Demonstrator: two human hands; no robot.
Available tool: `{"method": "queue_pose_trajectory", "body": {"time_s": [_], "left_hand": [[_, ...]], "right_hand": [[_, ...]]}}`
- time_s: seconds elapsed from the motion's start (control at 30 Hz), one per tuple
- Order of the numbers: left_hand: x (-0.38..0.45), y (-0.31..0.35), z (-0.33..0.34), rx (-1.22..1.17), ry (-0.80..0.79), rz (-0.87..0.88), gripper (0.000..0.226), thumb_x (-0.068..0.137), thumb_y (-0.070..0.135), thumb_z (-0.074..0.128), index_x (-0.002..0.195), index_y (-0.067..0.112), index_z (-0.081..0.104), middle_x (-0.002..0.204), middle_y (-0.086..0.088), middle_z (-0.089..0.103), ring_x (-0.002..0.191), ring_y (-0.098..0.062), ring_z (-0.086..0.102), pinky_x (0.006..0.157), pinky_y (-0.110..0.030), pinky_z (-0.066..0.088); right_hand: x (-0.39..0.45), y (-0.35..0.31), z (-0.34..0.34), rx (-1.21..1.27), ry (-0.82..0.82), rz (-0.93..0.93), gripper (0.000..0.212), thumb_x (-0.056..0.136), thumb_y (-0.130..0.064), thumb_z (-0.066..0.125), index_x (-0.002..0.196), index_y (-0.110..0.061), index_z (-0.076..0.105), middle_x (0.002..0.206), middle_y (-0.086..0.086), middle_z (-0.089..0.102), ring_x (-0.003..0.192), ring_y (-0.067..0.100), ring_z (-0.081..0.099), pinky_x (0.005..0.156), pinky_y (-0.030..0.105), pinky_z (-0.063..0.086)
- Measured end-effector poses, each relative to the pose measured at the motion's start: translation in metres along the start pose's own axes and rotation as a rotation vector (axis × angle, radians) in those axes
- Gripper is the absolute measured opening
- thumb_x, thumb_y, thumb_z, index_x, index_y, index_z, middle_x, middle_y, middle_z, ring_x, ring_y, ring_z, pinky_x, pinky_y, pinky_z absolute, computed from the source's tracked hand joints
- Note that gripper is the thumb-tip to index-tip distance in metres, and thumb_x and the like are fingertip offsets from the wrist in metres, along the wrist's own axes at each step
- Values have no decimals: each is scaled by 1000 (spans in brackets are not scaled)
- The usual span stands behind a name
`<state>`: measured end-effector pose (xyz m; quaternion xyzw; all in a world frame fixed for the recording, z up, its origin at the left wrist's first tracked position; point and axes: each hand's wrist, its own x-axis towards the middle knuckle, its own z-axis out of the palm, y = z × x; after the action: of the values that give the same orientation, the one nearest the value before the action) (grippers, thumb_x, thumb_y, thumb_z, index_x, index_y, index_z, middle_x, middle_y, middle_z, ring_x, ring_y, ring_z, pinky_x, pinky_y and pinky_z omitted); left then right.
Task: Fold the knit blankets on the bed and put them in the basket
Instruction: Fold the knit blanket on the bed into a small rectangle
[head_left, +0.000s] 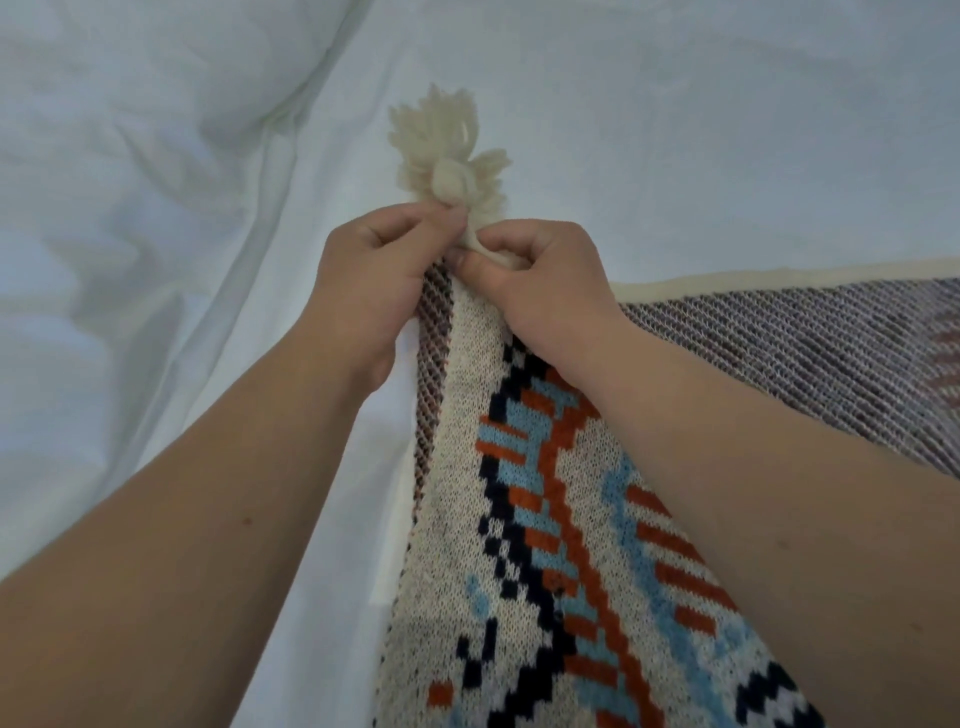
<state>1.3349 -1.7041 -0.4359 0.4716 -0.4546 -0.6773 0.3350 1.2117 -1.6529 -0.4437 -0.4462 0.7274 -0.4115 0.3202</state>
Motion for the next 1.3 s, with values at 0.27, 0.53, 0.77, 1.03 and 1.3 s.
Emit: {"method": "queue_pose_trajectory", "body": {"time_s": [0.27, 0.53, 0.77, 1.03, 1.3], "left_hand": [[0, 11, -9, 110, 42, 142, 15, 78, 17, 75, 69, 18, 63, 77, -5, 64, 73, -17, 62, 69, -33, 53], [6, 12, -19, 70, 158, 88, 22, 86, 7, 73, 72, 16, 59, 80, -11, 67, 67, -18, 64, 64, -32, 56], [4, 10, -21, 63, 92, -1, 15, 90, 14, 70, 81, 16, 57, 89, -12, 72, 69, -15, 68, 60, -27, 55], [-105, -33, -25, 360, 188, -226, 40, 91, 37, 67, 126, 31, 48, 100, 4, 68, 87, -13, 69, 79, -34, 57], [-259, -91, -45, 283, -23, -563, 20, 96, 37, 63, 115, 34, 67, 105, 13, 75, 98, -10, 72, 89, -42, 58]], "right_hand": [[2, -27, -3, -155, 3, -98, 16, 84, -44, 73, 68, -47, 71, 78, -29, 61, 92, -1, 58, 101, 49, 39], [16, -29, 8, -202, -87, -97, 19, 82, -49, 73, 74, -33, 73, 56, -26, 57, 59, -7, 49, 95, 42, 44], [22, -28, 9, -423, -62, -260, 21, 84, -46, 69, 93, -28, 64, 75, -16, 56, 78, 9, 55, 89, 35, 39], [-83, -4, 17, -891, -41, -270, 62, 91, -48, 56, 147, -24, 42, 156, 4, 34, 146, 27, 24, 115, 48, 11], [-269, 47, 39, -814, -220, -121, 54, 102, -41, 34, 151, -19, 40, 160, 11, 29, 149, 31, 21, 120, 51, 7]]}}
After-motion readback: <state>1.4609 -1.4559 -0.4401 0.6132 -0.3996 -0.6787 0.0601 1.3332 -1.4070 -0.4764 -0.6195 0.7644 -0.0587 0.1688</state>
